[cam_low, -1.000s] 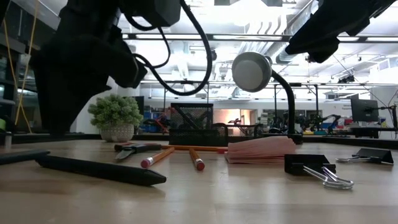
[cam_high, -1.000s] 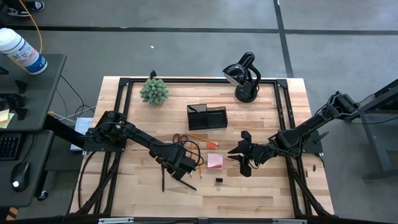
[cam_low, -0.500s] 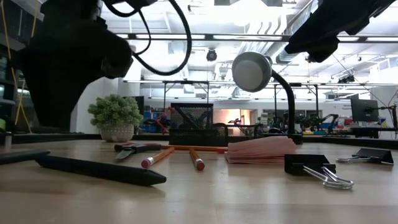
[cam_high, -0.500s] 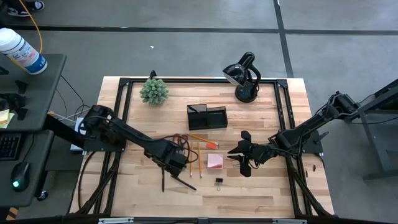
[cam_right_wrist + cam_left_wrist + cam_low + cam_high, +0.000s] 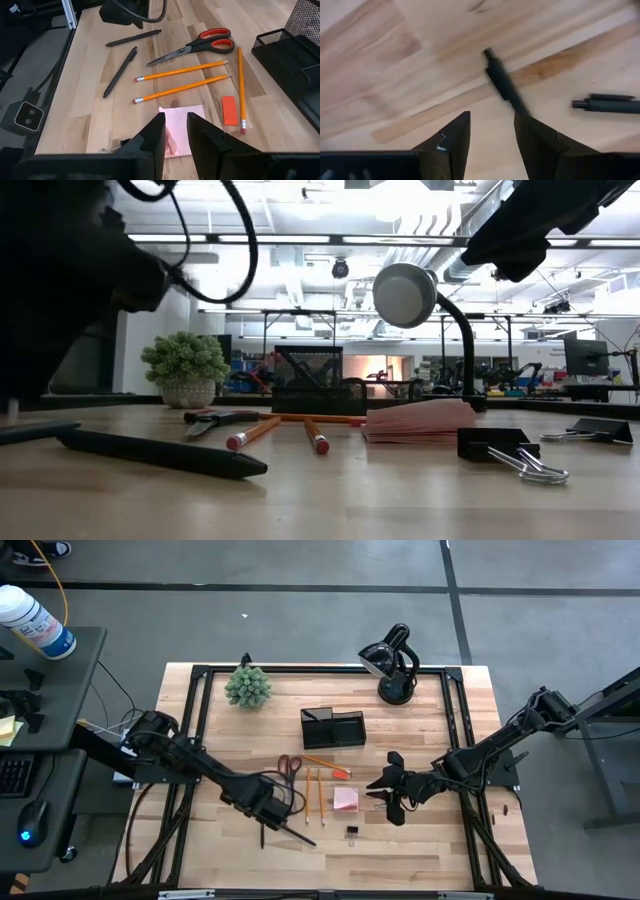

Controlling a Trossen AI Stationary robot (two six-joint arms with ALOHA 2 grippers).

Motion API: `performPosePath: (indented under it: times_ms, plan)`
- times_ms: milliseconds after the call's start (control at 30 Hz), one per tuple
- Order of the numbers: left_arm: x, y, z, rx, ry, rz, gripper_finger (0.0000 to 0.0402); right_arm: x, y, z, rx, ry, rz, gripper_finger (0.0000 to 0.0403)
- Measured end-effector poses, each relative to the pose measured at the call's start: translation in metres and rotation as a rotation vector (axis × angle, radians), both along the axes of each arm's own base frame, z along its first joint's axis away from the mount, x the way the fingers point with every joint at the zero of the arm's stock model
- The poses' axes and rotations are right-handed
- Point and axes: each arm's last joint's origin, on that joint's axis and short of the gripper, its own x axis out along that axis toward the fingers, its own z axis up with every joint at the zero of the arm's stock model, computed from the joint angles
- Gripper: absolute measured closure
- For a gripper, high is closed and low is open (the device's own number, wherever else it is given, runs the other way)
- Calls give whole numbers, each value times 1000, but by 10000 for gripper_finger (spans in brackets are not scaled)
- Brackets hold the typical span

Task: Pick and place office supplies into organizer
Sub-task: Put the left black pen into the desk organizer

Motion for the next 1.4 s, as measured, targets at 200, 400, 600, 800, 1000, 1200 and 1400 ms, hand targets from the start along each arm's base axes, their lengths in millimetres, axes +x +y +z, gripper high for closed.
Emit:
performPosePath:
  times_ms: [200,400,600,800,1000,1200,1400]
  plan:
    - [4,2,0,19,-39,55,259,0,0,0,-4,0,2,329]
    - [-3,4,-8,9,0,92,259,0,0,0,7,3,9,329]
    - [1,3,-14,10,-72,118,259,0,0,0,10,4,9,329]
    - [-1,4,-14,8,-42,156,259,0,0,0,10,4,9,329]
    - [-2,5,-14,24,-31,190,259,0,0,0,10,4,9,329]
    - [-2,5,-14,28,-38,207,259,0,0,0,9,4,10,329]
    - [-1,6,-14,84,-67,203,259,0,0,0,8,4,11,329]
